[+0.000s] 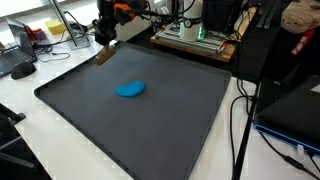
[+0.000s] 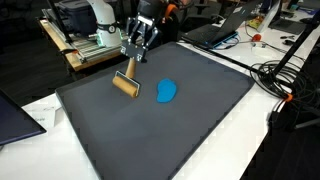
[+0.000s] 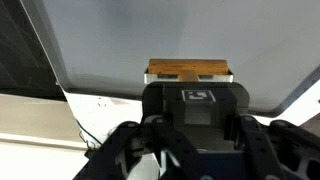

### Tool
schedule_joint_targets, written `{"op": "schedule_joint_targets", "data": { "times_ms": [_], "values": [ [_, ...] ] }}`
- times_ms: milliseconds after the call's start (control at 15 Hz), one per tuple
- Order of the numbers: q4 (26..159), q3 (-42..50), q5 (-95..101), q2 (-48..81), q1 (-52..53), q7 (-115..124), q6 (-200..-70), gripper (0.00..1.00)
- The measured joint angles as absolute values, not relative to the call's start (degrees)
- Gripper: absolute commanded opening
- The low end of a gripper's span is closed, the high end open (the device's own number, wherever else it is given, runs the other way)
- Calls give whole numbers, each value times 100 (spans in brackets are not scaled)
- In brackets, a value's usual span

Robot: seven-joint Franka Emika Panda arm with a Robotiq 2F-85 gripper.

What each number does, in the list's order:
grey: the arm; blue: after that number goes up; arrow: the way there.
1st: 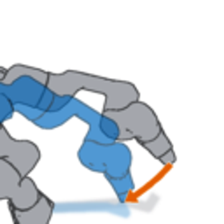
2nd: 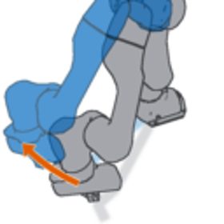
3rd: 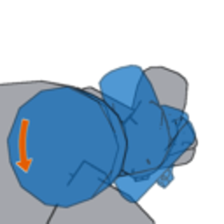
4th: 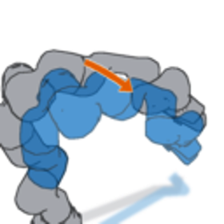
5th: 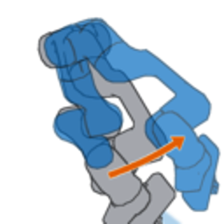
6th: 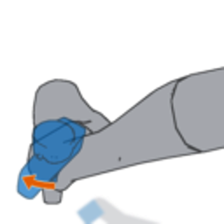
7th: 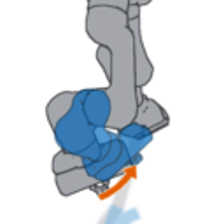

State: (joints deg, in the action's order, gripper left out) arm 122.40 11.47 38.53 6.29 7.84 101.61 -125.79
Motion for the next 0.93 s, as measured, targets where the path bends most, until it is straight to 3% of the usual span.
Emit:
{"op": "schedule_joint_targets", "data": {
  "times_ms": [467, 933],
  "values": [
    [12580, 463, 3609, -396, 476, 8041, -12816, 23],
    [12390, 141, 2075, -495, 415, 5409, -12966, 23]
  ]
}}
